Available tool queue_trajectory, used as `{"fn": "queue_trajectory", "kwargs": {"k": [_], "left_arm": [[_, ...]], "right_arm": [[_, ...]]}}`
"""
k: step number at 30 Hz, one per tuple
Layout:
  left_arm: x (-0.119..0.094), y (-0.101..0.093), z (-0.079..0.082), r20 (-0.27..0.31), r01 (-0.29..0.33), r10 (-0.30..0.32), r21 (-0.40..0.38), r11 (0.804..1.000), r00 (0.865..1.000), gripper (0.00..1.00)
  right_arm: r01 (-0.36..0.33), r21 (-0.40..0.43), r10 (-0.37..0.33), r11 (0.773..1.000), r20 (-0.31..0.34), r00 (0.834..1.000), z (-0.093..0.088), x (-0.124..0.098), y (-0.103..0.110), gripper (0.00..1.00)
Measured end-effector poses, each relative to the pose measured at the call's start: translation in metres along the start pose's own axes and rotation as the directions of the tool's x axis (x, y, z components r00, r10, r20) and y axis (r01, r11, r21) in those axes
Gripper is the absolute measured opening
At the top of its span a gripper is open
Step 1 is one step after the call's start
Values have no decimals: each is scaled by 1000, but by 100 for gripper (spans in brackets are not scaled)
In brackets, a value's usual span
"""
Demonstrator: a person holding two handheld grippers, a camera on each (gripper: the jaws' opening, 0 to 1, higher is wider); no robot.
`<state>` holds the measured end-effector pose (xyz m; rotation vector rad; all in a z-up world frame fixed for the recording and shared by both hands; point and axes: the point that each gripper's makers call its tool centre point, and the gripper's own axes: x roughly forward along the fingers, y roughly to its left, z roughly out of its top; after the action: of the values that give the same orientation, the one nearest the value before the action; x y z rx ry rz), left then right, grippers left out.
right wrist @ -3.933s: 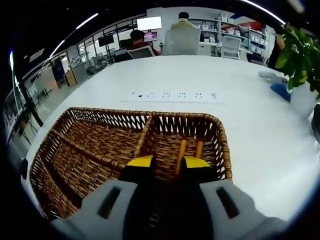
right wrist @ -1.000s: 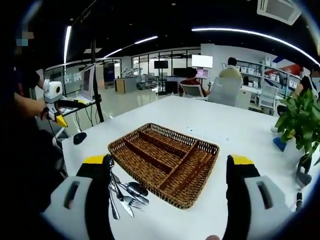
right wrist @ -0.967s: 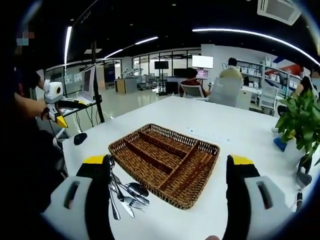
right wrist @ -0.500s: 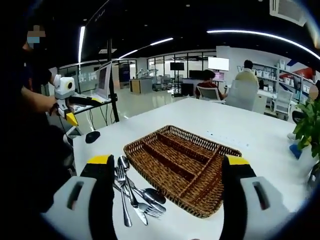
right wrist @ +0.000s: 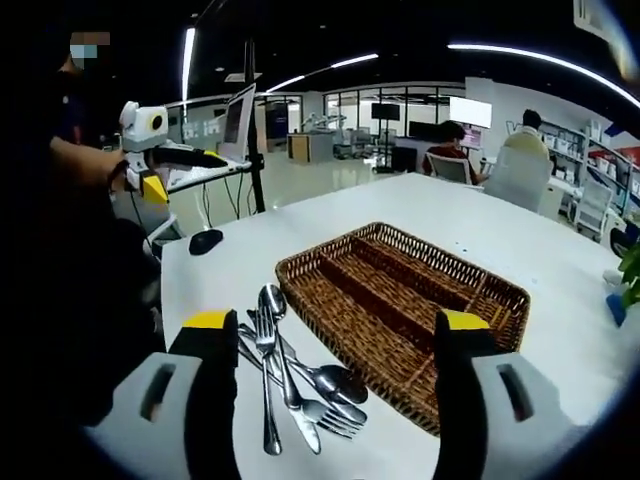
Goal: Arrange the knives, forks, and spoons in their matching storage slots by inserting each utensil handle-first until every utensil is classified and aligned in the correct compartment
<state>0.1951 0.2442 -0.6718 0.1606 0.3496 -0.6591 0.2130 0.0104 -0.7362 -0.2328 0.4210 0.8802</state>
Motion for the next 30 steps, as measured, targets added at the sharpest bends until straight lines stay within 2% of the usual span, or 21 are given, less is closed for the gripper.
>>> {"fn": "queue_trajectory", "kwargs": {"k": [12, 17, 20, 22, 26, 30], "left_arm": [[-8, 9, -8, 3, -28, 28, -20, 999, 1000, 100], [-12, 12, -10, 0, -41, 41, -31, 999, 999, 100], [-14, 13, -11, 0, -43, 43, -32, 999, 999, 100], [-15, 13, -11, -1, -45, 45, -34, 998, 999, 100], [-18, 15, -12, 4, -54, 54, -39, 998, 999, 100], [-23, 19, -15, -4, -61, 61, -39, 997, 998, 100]], "right_arm": [[-103, -64, 101, 993, -42, 994, -29, 36, 37, 64], [-133, -60, 129, 989, -61, 990, -39, 44, 46, 58], [-138, -61, 132, 988, -102, 986, -54, 49, 49, 45], [-150, -41, 146, 988, -98, 984, -57, 52, 53, 44], [-183, -49, 176, 982, -117, 977, -66, 61, 67, 35], [-203, -53, 194, 978, -138, 971, -72, 69, 74, 31]]}}
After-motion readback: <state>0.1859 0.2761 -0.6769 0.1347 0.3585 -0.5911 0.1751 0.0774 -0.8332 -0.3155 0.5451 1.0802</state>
